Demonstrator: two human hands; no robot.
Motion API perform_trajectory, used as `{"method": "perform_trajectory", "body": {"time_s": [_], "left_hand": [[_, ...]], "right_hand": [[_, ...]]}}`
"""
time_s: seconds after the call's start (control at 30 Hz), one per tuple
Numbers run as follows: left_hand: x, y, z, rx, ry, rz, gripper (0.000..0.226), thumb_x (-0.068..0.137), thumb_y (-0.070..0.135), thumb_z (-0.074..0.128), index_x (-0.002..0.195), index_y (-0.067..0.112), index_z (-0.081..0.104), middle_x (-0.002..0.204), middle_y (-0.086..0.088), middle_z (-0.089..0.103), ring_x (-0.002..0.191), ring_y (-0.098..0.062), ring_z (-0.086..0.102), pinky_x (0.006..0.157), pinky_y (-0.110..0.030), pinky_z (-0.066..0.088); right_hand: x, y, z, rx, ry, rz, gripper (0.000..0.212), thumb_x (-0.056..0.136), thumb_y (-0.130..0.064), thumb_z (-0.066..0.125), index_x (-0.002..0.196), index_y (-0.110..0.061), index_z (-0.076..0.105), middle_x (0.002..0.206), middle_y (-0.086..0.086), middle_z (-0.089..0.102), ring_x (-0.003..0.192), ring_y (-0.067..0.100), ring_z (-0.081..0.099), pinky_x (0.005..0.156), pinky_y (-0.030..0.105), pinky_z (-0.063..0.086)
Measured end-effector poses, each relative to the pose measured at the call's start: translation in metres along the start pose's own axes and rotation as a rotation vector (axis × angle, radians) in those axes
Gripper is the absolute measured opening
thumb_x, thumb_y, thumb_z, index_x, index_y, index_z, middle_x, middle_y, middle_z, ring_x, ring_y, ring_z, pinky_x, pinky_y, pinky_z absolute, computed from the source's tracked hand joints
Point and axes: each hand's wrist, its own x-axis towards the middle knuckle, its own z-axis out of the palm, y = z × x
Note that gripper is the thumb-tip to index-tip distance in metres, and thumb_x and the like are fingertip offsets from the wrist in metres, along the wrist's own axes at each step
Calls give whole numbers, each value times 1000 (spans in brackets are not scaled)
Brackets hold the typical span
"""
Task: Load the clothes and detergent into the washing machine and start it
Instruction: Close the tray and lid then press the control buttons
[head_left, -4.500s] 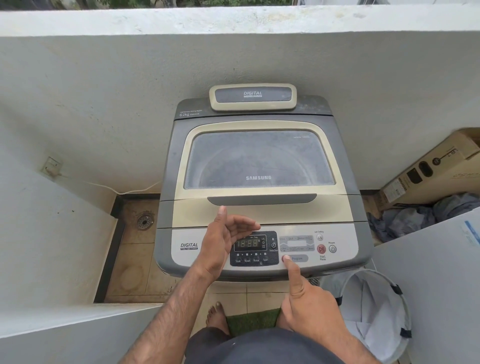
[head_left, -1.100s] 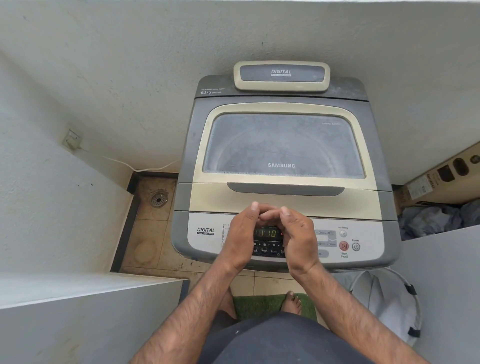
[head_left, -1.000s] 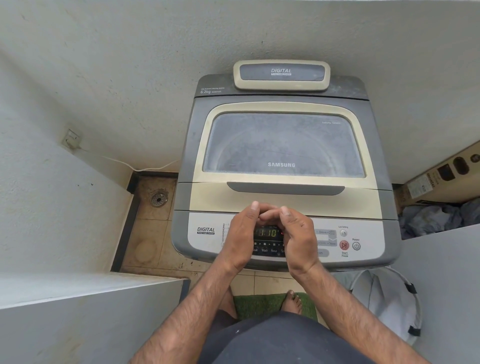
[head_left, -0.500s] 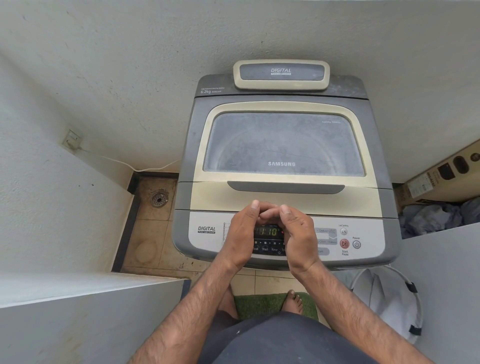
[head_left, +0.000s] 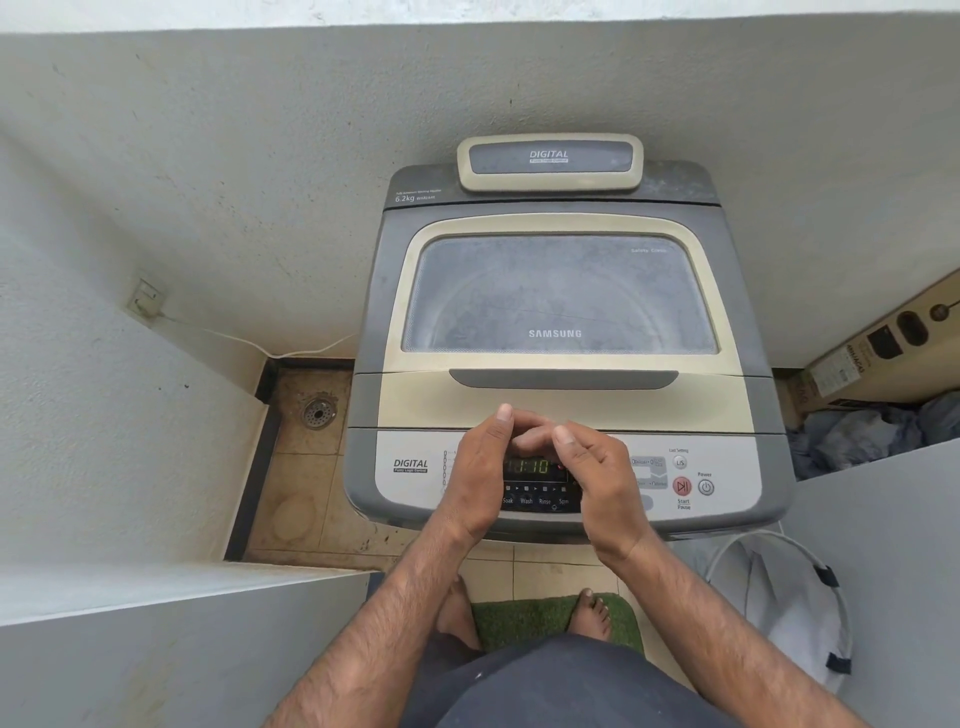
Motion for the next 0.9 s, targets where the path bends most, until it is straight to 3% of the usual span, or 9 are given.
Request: {"method": "perform_trajectory", "body": {"time_s": [0.1, 0.23, 0.33, 0.43, 0.6, 0.77, 0.9], "left_hand": [[0, 0, 1, -47, 19, -15, 58, 109, 44, 29, 103, 10, 76, 104, -10, 78, 105, -27, 73, 99, -47, 56], [1, 0, 3, -80, 18, -7, 61, 108, 42, 29, 106, -2, 73, 105, -16, 78, 107, -28, 74, 97, -35, 56], [0, 0, 3, -90, 17, -9, 62, 107, 43, 30, 105, -1, 73, 105, -16, 78, 107, -28, 74, 95, -31, 57], [0, 0, 3, -91, 25, -3, 61, 107, 42, 30, 104, 0, 73, 104, -15, 78, 106, -26, 74, 94, -29, 57], [-1, 0, 4, -76, 26, -9, 62, 106, 44, 29, 103, 2, 73, 104, -14, 78, 105, -25, 74, 93, -28, 56], [-6, 2, 7, -26, 9, -12, 58, 104, 48, 30, 108, 8, 73, 109, -12, 78, 111, -24, 72, 100, -32, 54], [-17, 14, 0, 237, -10, 77, 38, 106, 41, 38, 112, 22, 71, 110, 5, 76, 110, -12, 69, 97, -34, 56]], "right_hand": [[-11, -2, -17, -137, 23, -53, 31, 100, -19, 51, 93, -9, 79, 106, 2, 79, 108, 22, 71, 91, 34, 55], [-31, -4, -50, -324, 59, -53, 26, 93, -37, 59, 84, -24, 79, 116, -7, 74, 109, 19, 68, 80, 39, 56], [-50, -4, -76, -499, 106, -71, 22, 91, -37, 61, 77, -30, 77, 122, -16, 69, 114, 12, 65, 83, 27, 53], [-69, 2, -97, -658, 176, -46, 19, 90, -31, 63, 72, -31, 70, 128, -23, 63, 118, 3, 60, 82, 20, 51], [-91, 13, -111, -861, 193, -8, 28, 92, -13, 73, 72, -31, 65, 142, -27, 51, 100, 3, 65, 74, 32, 55], [-99, 18, -109, -966, 106, 37, 20, 94, -29, 68, 79, -39, 61, 156, -37, 32, 104, -4, 60, 68, 34, 54], [-100, 20, -111, -1022, 50, 38, 18, 97, -34, 65, 81, -38, 59, 160, -39, 19, 111, -13, 52, 70, 30, 52]]}}
